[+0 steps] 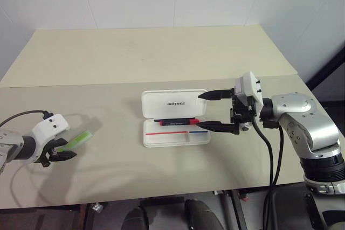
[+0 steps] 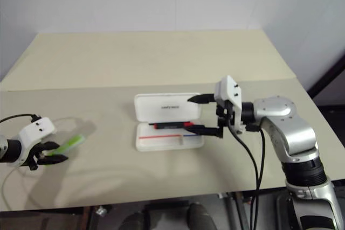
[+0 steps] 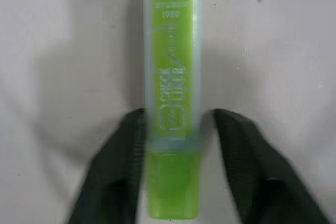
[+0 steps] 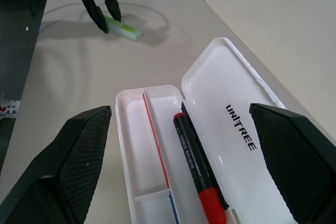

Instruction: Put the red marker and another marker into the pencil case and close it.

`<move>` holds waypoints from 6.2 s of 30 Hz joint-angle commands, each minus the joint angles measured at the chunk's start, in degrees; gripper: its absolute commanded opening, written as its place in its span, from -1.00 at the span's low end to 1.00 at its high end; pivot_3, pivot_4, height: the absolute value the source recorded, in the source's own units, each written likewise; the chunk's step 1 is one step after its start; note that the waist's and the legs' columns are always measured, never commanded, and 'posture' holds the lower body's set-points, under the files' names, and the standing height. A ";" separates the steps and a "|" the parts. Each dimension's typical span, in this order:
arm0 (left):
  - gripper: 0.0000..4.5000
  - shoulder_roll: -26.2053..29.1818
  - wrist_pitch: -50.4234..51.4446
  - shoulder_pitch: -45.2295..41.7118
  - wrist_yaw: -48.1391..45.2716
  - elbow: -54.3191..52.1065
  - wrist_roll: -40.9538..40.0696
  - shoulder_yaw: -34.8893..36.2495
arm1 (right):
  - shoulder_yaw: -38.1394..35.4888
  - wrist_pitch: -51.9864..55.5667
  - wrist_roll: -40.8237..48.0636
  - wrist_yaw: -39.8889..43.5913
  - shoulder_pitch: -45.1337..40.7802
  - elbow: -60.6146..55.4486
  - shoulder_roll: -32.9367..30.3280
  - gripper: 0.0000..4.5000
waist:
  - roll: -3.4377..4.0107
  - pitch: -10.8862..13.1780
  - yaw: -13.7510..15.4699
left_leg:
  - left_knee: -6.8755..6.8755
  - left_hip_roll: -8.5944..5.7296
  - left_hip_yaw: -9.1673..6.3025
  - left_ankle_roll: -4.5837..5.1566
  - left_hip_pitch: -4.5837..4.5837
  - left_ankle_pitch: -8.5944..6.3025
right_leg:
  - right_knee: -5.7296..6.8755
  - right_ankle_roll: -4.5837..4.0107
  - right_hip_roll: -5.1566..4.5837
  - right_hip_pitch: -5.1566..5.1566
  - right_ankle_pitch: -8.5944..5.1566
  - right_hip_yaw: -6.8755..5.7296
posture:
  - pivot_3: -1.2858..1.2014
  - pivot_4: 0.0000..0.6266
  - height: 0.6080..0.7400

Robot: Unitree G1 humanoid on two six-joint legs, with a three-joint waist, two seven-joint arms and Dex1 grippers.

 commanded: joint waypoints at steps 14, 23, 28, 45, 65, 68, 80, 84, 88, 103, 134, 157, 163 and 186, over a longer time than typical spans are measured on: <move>-0.53 0.17 -3.64 -10.88 -5.66 -4.58 -1.48 -5.05 | -1.49 -0.75 0.70 1.00 -0.40 1.09 -2.76 0.99 | -0.06 -0.03 0.44 | 0.15 -0.04 0.00 -0.01 -0.04 0.01 | 0.02 0.00 -0.02 0.05 0.00 0.00 | 0.03 -0.52 1.00; -0.53 -4.80 4.35 -28.21 -9.26 -12.02 -6.02 -14.74 | -2.05 -2.14 -0.98 0.38 3.17 3.17 -4.41 0.99 | -0.07 -0.03 0.30 | 0.23 -0.04 -0.04 0.00 -0.03 0.00 | 0.07 0.18 0.02 0.12 -0.03 0.01 | 0.03 -0.52 1.00; -0.53 -9.38 5.43 -37.49 -11.49 -10.56 -4.97 -21.97 | -2.73 -2.00 -0.92 -0.73 4.61 2.50 -4.77 0.99 | -0.08 -0.02 0.26 | 0.47 -0.04 -0.15 0.00 -0.02 0.00 | 0.31 0.27 0.11 0.16 -0.07 0.03 | 0.03 -0.52 1.00; -0.53 -27.59 2.34 -46.74 -9.82 -1.80 0.00 -33.41 | -6.59 0.62 0.75 -5.37 10.98 -3.72 -6.66 0.99 | -0.08 -0.02 0.79 | 0.98 -0.11 -0.20 0.02 -0.04 -0.02 | 0.29 0.64 0.13 0.44 0.13 0.23 | 0.03 -0.52 1.00; -0.53 -31.39 -0.78 -48.18 -12.34 0.96 3.77 -37.16 | -8.49 2.21 2.05 -8.80 13.42 -6.97 -6.78 0.99 | -0.08 -0.02 1.79 | 0.98 -0.12 -0.19 0.02 -0.02 -0.02 | 0.29 0.66 0.15 0.43 0.14 0.30 | 0.03 -0.52 1.00; -0.53 -32.42 -2.26 -48.36 -12.39 2.60 4.95 -37.86 | -8.78 2.41 2.40 -9.28 13.81 -7.55 -6.81 0.99 | -0.08 -0.03 1.84 | 0.98 -0.13 -0.19 0.02 -0.03 -0.02 | 0.27 0.67 0.14 0.43 0.14 0.31 | 0.03 -0.52 1.00; 0.48 -34.63 -6.79 -48.35 -13.59 6.09 7.32 -37.96 | -9.32 2.25 2.89 -10.47 14.70 -8.22 -6.92 0.99 | -0.08 -0.03 1.86 | 0.98 -0.13 -0.19 0.02 -0.04 -0.02 | 0.26 0.67 0.14 0.44 0.15 0.32 | 0.03 -0.52 1.00; 0.48 -35.63 -7.18 -48.89 -13.60 6.04 6.81 -36.76 | -9.15 1.96 2.80 -10.58 14.55 -8.01 -6.75 0.99 | -0.08 -0.02 1.78 | 0.97 -0.13 -0.19 0.02 -0.03 -0.02 | 0.26 0.67 0.15 0.43 0.15 0.32 | 0.03 -0.52 1.00; 0.48 -35.96 -6.03 -49.32 -14.10 4.41 4.67 -34.61 | -8.67 1.80 2.55 -10.63 14.04 -7.39 -6.55 0.99 | -0.08 -0.03 1.77 | 0.97 -0.13 -0.19 0.02 -0.03 -0.02 | 0.27 0.68 0.15 0.43 0.15 0.32 | 0.03 -0.52 1.00; 0.99 -30.05 -24.77 -40.74 -19.93 4.01 -4.80 -15.73 | -11.34 34.62 6.36 -26.93 6.34 -8.44 -11.39 0.99 | -0.06 -0.03 1.75 | 0.94 -0.11 -0.14 0.03 -0.04 -0.02 | 0.23 0.66 0.13 0.39 0.14 0.36 | 0.03 -0.52 1.00; 0.99 -27.84 -27.66 -34.54 -16.98 0.85 -6.08 -11.66 | -9.35 58.05 -4.97 -47.19 -1.82 4.84 0.70 0.99 | -0.06 -0.04 1.44 | 0.85 -0.12 -0.05 0.15 -0.20 -0.09 | 0.06 0.69 0.10 0.24 0.16 0.42 | 0.03 -0.52 1.00; 1.00 -26.59 -28.03 -32.76 -15.45 -0.41 -6.55 -10.15 | 2.80 25.98 -7.26 -23.15 0.12 4.36 -12.07 -0.84 | -0.04 -0.02 1.45 | 0.77 -0.12 -0.01 0.19 -0.22 -0.11 | -0.22 0.78 0.11 0.28 0.24 0.43 | 0.03 -0.52 1.00; 1.00 -26.63 -29.61 -32.48 -16.20 1.05 -6.12 -10.72 | 8.81 4.11 -8.99 -4.14 -2.83 3.95 -13.76 -0.84 | -0.04 -0.02 0.92 | 0.78 -0.10 0.00 0.18 -0.23 -0.19 | -0.28 0.85 0.11 0.29 0.19 0.41 | 0.03 -0.52 1.00; 1.00 -25.14 -27.24 -29.89 -13.79 -2.44 -7.15 -9.19 | 18.53 -10.98 -20.05 7.25 -5.67 14.83 -2.80 -0.51 | -0.05 -0.02 1.54 | 0.95 -0.10 0.00 0.17 -0.18 -0.18 | -0.10 0.81 0.10 0.33 0.18 0.41 | 0.03 -0.52 1.00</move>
